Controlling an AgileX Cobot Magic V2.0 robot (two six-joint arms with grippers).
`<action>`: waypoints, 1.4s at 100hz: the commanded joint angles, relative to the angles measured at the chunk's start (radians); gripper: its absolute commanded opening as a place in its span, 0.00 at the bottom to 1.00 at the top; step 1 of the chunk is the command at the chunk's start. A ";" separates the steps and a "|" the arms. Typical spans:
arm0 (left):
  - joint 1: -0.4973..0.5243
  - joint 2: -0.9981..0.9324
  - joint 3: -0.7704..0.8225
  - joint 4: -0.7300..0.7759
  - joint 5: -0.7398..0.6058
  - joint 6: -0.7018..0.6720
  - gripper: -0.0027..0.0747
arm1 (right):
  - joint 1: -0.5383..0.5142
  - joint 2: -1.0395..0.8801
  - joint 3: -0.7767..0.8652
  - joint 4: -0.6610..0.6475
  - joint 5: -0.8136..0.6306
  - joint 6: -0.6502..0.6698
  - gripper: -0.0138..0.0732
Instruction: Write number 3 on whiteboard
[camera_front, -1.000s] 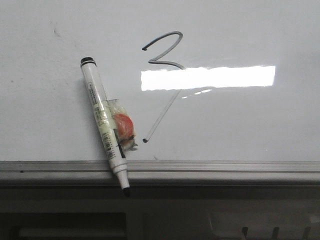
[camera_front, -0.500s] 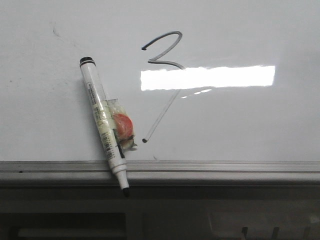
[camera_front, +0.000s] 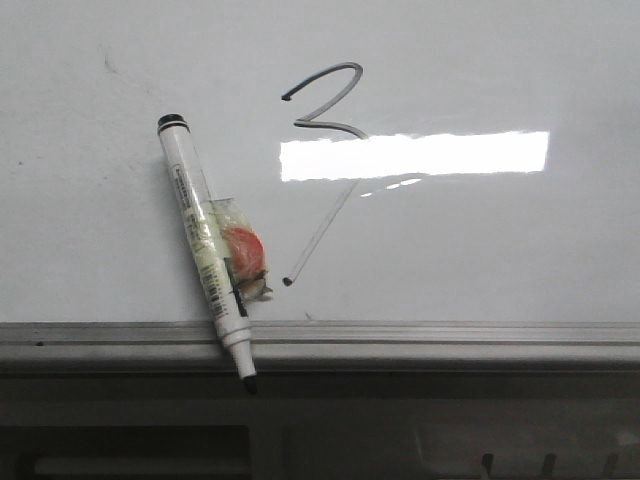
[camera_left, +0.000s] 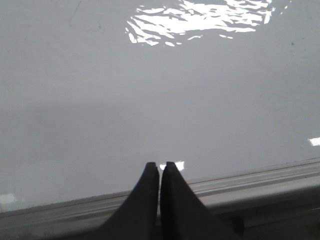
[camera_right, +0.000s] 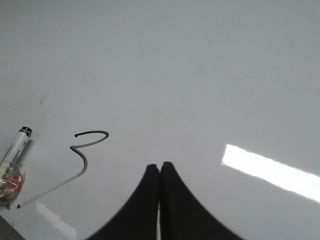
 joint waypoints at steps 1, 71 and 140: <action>0.002 -0.018 0.011 -0.012 -0.066 -0.010 0.01 | -0.005 0.012 -0.026 0.002 -0.073 -0.002 0.09; 0.002 -0.018 0.011 -0.012 -0.066 -0.010 0.01 | -0.358 -0.018 0.219 -0.581 0.193 0.802 0.09; 0.002 -0.018 0.011 -0.012 -0.066 -0.010 0.01 | -0.363 -0.131 0.219 -0.614 0.318 0.796 0.09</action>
